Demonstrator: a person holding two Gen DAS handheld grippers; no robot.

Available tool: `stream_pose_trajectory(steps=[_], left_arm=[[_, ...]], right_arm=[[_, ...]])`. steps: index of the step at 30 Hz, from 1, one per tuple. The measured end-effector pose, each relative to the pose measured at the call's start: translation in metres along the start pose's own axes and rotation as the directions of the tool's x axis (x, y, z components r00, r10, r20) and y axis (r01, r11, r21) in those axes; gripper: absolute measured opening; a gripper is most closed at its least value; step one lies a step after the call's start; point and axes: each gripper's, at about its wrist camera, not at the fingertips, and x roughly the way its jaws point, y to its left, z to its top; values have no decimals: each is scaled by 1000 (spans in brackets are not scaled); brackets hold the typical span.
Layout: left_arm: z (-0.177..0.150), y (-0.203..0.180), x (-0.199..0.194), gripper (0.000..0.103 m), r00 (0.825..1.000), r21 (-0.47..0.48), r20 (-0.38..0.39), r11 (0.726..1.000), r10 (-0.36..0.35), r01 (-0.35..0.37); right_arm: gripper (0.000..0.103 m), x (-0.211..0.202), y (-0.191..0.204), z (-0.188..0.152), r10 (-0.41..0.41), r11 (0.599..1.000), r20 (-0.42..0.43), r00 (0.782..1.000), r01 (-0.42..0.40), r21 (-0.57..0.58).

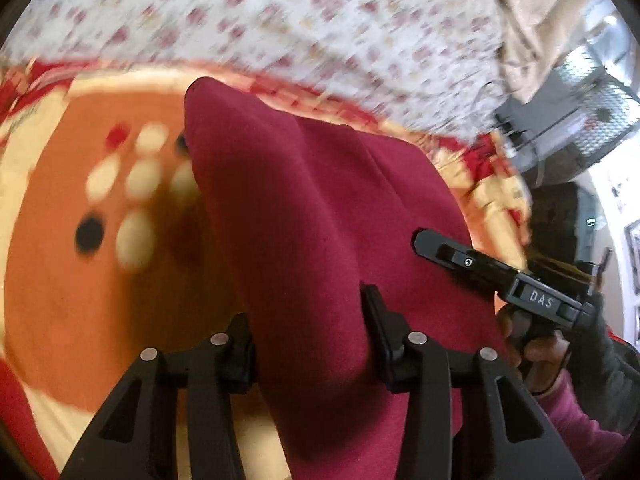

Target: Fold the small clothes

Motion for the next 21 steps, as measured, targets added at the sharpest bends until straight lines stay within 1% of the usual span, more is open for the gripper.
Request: stream_pose_trajectory(steps=[1,2,3,4,6,8,10,11,12,13,16,18,21], left_arm=[[-8,7,9,42,999,-20,-19,999,33,-33],[-14,11,12,46,999,-38,-12,999,38,-38],[-17,15,11,53,999,-53,10,998,41,-40],[-19,16,8,57,998,-66,40,997,47,-44],[-21,14,0,58,994,-65,68,994,87,-82],[-20,8,-7,59,982,-37,107,988,155,-152],[-19,2,-13,59,966,-9,150,977,213,-214],[-20,-1,-15,59,957,1,167,971,237,-241],[-18,-3,-17,59,950,7,179,965,256,-261],[-17,-7,-18,59,944,11,191,961,268,-275],[-14,-7,-16,59,940,5,204,960,274,-281],[-15,-4,-14,59,938,-6,195,956,288,-292],[-18,-4,-11,59,939,-5,196,958,284,-288]], right_arm=[[51,8,4,-8,-91,995,-27,995,90,-43],[60,15,6,-16,-156,985,-51,986,152,-85],[66,14,9,-21,-183,977,-39,982,178,-115],[66,6,13,-24,-204,971,-13,979,200,-131],[67,-13,22,-26,-226,964,14,974,226,-140],[67,-35,31,-26,-222,960,63,973,230,-158],[60,-50,41,-25,-202,958,94,975,217,-190],[48,-55,49,-24,-172,957,100,980,190,-220],[42,-57,55,-24,-154,953,101,983,175,-246],[41,-56,62,-25,-144,947,101,984,167,-274],[41,-38,78,-30,-132,925,60,989,145,-352],[41,-20,84,-37,-186,895,27,982,180,-408],[40,-4,74,-46,-278,859,9,961,253,-444]])
